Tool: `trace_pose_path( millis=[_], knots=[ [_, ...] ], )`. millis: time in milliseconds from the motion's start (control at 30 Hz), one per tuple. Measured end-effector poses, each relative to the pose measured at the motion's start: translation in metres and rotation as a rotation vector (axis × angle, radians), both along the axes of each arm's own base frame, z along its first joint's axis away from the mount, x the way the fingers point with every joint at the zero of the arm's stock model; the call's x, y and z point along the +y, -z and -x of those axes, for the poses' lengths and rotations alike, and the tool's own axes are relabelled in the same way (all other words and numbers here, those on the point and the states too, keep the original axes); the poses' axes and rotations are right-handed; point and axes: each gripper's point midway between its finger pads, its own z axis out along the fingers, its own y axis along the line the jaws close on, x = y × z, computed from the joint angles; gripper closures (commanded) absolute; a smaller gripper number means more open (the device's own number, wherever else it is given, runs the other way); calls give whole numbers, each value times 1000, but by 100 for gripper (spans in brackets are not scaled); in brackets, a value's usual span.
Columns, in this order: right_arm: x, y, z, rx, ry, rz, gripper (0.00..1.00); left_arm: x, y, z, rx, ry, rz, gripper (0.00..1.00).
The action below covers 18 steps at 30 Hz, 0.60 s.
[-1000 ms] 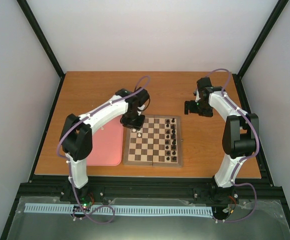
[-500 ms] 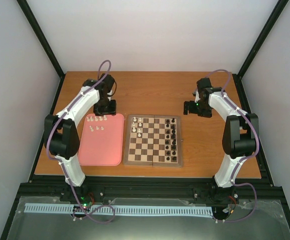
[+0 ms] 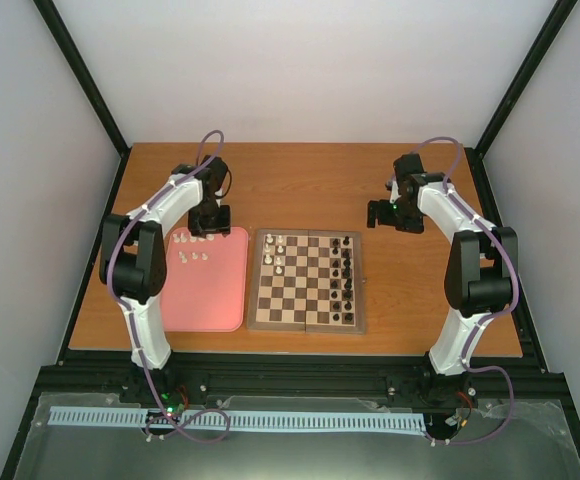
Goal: Set up the chess pieces on the board
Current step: Pick up the chess piece from the storage box.
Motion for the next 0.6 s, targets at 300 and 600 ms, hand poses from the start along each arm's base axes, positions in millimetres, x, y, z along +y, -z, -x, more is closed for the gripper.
trace_pose_path(
  millis=[300, 600],
  knots=[
    [0, -3, -2, -8, 0, -1, 0, 11, 8, -8, 2, -28, -8, 47],
    [0, -4, -2, -7, 0, 0, 0, 14, 24, -13, 25, -37, -16, 47]
  ],
)
